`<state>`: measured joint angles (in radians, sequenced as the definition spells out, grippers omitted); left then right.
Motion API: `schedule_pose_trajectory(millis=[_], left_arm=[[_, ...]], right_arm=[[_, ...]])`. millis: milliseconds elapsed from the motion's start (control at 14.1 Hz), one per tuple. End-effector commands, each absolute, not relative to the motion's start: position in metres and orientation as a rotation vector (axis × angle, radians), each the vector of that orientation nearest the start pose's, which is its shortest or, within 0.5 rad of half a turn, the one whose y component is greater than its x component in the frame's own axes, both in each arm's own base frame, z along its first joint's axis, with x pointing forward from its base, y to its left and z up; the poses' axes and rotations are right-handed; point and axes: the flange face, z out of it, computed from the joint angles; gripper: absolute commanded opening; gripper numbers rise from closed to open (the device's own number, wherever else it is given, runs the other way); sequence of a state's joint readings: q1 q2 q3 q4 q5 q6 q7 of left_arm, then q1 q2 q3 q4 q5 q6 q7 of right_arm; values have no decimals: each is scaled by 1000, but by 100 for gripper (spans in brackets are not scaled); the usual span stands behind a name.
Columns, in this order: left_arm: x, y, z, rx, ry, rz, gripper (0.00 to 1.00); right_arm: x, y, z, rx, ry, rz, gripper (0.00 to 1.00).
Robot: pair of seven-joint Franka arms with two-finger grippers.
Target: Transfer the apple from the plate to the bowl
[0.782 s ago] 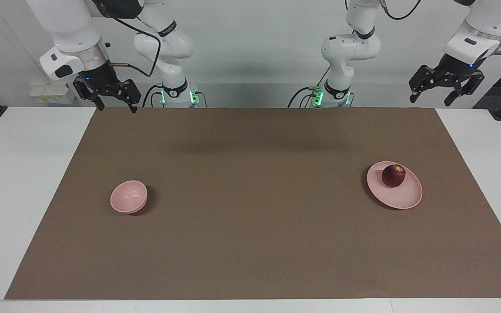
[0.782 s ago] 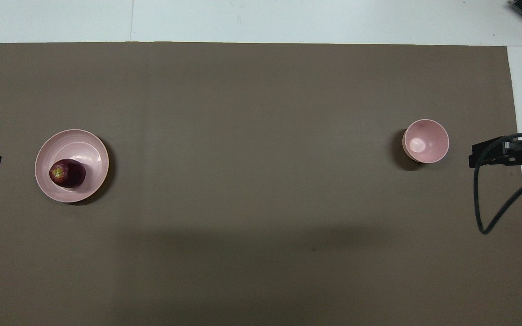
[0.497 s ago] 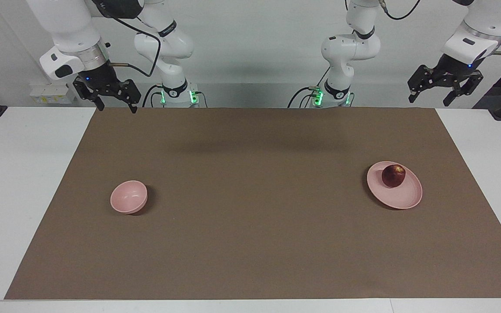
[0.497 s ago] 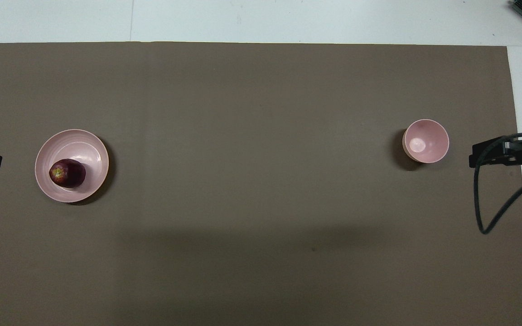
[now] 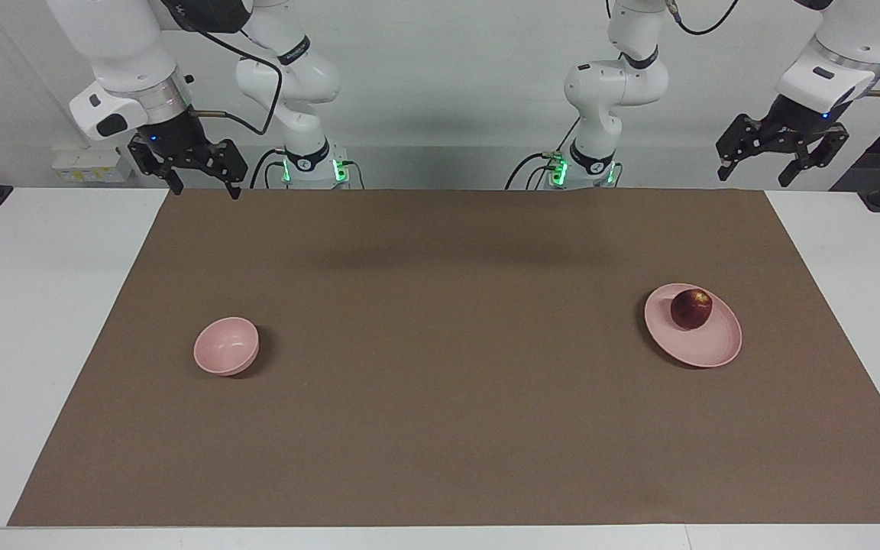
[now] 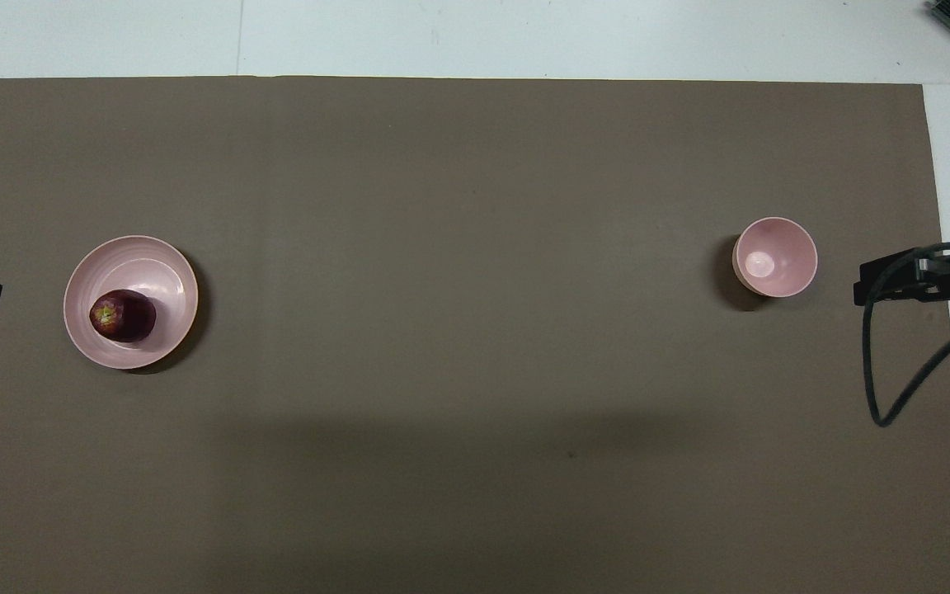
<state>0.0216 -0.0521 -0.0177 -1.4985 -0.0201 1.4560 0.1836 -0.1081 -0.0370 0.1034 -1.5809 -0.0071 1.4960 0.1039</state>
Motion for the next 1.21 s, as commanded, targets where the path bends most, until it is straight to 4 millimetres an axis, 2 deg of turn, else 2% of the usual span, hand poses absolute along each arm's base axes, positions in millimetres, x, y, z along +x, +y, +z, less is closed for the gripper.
schedule_pose_trajectory(millis=[0,711,924,1137], left_arm=[[523,3,680,-3138,262,-11,100],[525,-5,678,-3144,306,-41,100],[528,-6,671,-3144,315,-46,100],[533,-3,658,-3143,314,-61,100]], right_arm=[[537,-6,636,-3141,167,72,100],[534,-3,634,-3143,155,96,100],[523,10,626,-3143,116,109,100],[527,25,616,-3078,135,93,100]])
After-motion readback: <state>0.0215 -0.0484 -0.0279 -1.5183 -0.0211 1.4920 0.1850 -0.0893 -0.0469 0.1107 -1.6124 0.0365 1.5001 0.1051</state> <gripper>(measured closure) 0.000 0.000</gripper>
